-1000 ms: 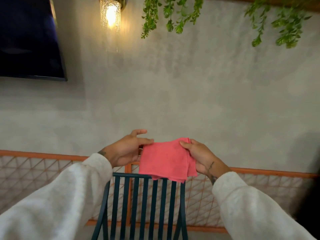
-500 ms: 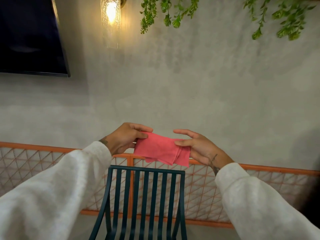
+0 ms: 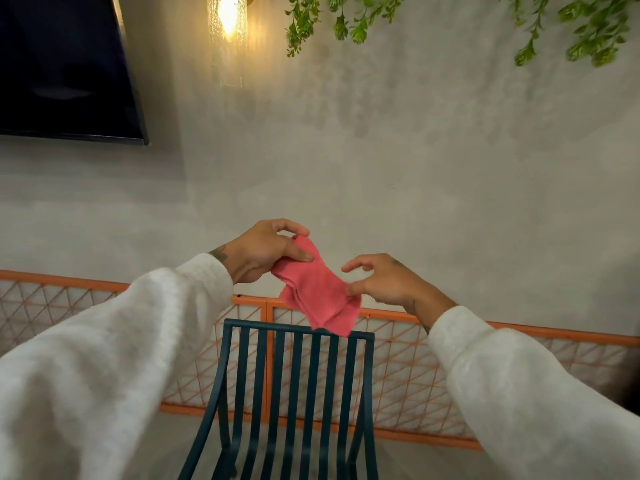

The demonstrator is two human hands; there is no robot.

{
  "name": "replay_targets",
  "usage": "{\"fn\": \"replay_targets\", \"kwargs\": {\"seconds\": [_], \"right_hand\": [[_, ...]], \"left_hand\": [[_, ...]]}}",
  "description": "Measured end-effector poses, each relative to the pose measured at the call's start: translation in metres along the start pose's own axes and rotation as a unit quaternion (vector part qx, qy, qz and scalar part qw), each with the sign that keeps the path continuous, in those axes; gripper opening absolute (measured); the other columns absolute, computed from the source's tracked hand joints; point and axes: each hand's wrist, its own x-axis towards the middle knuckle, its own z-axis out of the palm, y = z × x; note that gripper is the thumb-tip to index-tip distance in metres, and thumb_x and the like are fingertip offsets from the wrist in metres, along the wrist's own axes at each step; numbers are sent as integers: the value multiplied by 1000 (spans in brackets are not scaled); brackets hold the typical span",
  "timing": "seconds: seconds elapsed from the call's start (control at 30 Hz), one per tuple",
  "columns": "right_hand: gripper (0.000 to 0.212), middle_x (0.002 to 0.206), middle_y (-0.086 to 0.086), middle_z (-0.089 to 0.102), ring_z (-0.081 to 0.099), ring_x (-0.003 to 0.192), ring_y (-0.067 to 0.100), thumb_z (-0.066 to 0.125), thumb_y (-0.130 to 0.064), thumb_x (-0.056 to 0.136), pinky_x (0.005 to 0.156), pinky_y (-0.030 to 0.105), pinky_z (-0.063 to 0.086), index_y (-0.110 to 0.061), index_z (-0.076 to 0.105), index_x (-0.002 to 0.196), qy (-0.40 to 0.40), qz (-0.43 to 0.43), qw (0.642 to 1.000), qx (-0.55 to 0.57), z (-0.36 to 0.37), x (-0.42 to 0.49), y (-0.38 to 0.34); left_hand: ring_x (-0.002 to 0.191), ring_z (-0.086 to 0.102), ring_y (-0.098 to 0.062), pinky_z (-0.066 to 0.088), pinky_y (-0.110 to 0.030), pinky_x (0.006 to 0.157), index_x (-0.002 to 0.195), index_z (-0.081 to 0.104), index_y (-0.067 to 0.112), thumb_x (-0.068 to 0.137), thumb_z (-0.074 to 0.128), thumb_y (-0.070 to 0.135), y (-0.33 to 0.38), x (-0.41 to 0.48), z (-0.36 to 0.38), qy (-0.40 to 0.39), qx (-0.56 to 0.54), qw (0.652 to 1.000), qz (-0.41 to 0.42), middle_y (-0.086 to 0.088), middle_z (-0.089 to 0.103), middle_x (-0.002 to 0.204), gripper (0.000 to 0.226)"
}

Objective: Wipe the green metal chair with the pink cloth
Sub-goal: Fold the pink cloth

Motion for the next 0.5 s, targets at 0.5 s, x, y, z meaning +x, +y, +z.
{"fn": "replay_targets", "kwargs": {"seconds": [0.5], "right_hand": [[27,95,-1,74,71,89,18,83,-26,77,84,40,59,-28,66,99,-1,-147,988,52,-5,16,-40]], "left_hand": [[99,66,-32,52,-43,94,128,47,16,73,76,-10,8,-8,-11,-155,45,987,-5,-21,64,111,68]]}}
